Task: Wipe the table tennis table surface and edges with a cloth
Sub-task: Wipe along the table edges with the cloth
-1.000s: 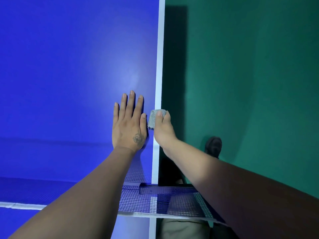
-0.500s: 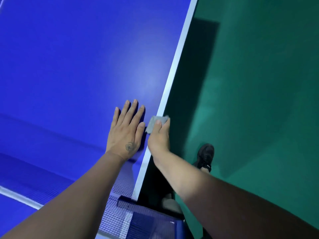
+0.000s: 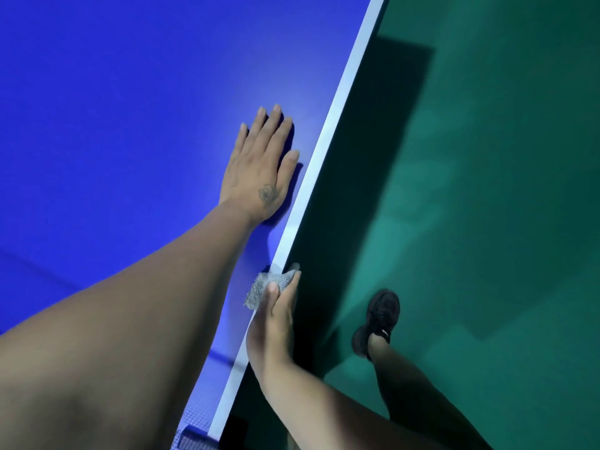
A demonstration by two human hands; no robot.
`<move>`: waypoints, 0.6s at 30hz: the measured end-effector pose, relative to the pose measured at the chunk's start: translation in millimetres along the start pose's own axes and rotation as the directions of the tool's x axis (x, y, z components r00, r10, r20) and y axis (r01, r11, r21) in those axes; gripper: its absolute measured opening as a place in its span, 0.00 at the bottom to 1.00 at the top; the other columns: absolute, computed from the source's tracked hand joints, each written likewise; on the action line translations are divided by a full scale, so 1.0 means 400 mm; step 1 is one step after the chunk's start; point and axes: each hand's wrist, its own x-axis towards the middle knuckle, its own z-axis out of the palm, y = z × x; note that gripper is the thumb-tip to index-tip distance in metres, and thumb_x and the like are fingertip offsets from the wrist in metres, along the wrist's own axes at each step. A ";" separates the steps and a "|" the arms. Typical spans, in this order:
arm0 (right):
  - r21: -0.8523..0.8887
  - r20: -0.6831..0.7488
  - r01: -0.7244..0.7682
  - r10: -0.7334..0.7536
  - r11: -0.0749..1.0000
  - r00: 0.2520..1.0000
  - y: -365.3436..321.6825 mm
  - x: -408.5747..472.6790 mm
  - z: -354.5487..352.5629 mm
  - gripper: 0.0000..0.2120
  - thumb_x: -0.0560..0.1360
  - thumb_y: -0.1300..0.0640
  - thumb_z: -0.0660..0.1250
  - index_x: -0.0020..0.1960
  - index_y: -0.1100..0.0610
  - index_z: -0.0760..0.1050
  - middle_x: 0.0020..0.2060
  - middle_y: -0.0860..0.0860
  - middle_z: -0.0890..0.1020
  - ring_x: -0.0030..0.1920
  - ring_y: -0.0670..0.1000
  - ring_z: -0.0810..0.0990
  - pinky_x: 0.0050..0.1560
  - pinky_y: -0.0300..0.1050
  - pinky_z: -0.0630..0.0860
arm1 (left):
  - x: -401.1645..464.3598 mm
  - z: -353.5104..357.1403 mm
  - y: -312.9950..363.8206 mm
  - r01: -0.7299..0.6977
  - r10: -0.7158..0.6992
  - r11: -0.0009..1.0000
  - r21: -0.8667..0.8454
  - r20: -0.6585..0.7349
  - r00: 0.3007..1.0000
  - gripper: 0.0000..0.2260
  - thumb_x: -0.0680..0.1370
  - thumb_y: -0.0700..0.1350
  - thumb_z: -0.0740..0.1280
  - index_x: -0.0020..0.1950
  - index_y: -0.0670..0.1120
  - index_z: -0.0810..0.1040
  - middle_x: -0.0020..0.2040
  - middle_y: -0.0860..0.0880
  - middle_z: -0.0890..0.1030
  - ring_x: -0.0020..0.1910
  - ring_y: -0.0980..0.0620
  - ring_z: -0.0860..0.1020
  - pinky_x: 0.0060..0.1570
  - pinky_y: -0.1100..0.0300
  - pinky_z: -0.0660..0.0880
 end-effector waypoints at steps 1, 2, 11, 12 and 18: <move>0.017 -0.006 -0.010 0.010 1.000 1.000 -0.021 0.020 0.000 0.30 0.88 0.45 0.49 0.86 0.49 0.43 0.84 0.38 0.49 0.82 0.37 0.51 0.83 0.40 0.49 | 0.023 0.003 0.000 0.001 -0.001 1.000 0.016 0.001 1.000 0.28 0.90 0.57 0.48 0.88 0.47 0.57 0.88 0.49 0.53 0.88 0.48 0.47 0.86 0.45 0.44; 0.033 -0.020 -0.015 0.016 0.999 1.000 -0.046 0.044 -0.003 0.32 0.86 0.43 0.48 0.86 0.49 0.44 0.85 0.40 0.50 0.83 0.39 0.52 0.82 0.40 0.50 | 0.040 0.006 -0.002 0.018 -0.018 0.999 0.031 -0.003 1.000 0.28 0.89 0.59 0.49 0.88 0.48 0.56 0.88 0.49 0.52 0.88 0.48 0.46 0.85 0.44 0.44; 0.051 -0.038 0.062 -0.060 0.997 0.997 -0.274 0.286 -0.060 0.28 0.89 0.48 0.48 0.87 0.51 0.45 0.85 0.47 0.54 0.82 0.47 0.59 0.71 0.35 0.56 | 0.056 0.015 -0.003 0.150 -0.146 0.987 0.058 -0.071 0.987 0.28 0.89 0.61 0.51 0.88 0.54 0.54 0.89 0.53 0.51 0.87 0.51 0.45 0.85 0.44 0.43; 0.045 -0.031 0.055 -0.054 0.997 0.998 -0.278 0.285 -0.062 0.28 0.89 0.47 0.48 0.87 0.51 0.45 0.85 0.46 0.54 0.82 0.47 0.59 0.70 0.35 0.56 | 0.057 0.016 -0.004 0.156 -0.151 0.986 0.052 -0.081 0.985 0.28 0.89 0.60 0.51 0.88 0.55 0.55 0.88 0.53 0.52 0.87 0.51 0.45 0.85 0.44 0.43; -0.026 0.013 0.077 -0.077 0.997 0.997 -0.221 0.223 -0.074 0.29 0.89 0.51 0.50 0.87 0.52 0.44 0.86 0.45 0.50 0.83 0.43 0.53 0.74 0.27 0.50 | 0.059 0.022 -0.004 0.156 -0.151 0.987 0.040 -0.105 0.983 0.27 0.88 0.59 0.54 0.87 0.55 0.58 0.88 0.52 0.54 0.88 0.49 0.47 0.85 0.42 0.45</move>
